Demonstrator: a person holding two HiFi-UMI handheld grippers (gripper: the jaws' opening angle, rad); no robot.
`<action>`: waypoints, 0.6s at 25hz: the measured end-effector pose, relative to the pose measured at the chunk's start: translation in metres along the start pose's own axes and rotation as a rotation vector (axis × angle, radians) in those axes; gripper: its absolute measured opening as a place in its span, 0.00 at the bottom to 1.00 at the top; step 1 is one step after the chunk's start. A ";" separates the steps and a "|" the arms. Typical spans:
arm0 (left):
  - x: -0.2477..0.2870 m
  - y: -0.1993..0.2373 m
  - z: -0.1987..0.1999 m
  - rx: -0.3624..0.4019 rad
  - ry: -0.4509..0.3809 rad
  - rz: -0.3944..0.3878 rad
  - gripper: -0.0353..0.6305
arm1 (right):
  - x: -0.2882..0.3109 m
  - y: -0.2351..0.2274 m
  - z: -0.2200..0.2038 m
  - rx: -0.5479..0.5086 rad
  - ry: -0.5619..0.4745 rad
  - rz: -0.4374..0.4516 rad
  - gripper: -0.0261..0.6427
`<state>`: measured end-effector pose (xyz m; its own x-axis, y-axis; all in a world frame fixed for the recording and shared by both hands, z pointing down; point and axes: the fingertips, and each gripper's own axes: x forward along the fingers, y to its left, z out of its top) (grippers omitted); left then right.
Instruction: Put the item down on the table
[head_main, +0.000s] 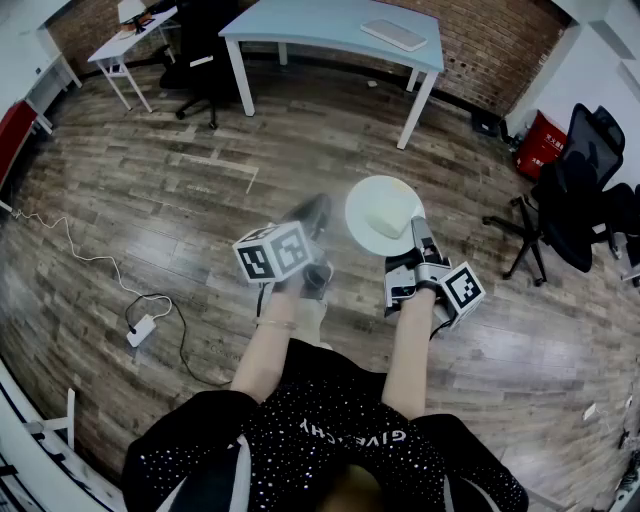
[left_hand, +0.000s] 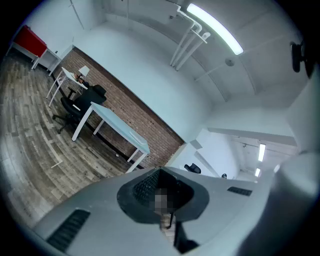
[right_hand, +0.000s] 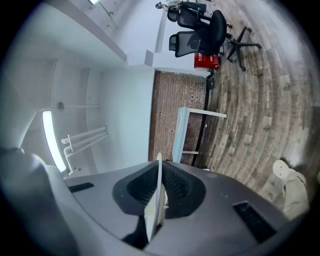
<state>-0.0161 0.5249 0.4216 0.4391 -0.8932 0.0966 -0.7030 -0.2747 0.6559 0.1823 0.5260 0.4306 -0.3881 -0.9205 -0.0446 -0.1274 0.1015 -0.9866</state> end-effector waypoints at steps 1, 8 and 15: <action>0.000 0.001 -0.003 -0.002 -0.006 -0.003 0.07 | -0.001 -0.003 0.000 -0.001 0.000 0.004 0.08; 0.049 0.019 0.009 -0.009 -0.008 -0.014 0.07 | 0.048 -0.014 0.021 -0.010 -0.001 0.006 0.08; 0.140 0.049 0.078 -0.006 0.008 -0.029 0.07 | 0.158 -0.005 0.044 -0.013 -0.016 -0.024 0.08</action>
<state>-0.0330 0.3584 0.4088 0.4634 -0.8822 0.0832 -0.6866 -0.2981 0.6631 0.1616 0.3630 0.4216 -0.3706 -0.9285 -0.0236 -0.1485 0.0843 -0.9853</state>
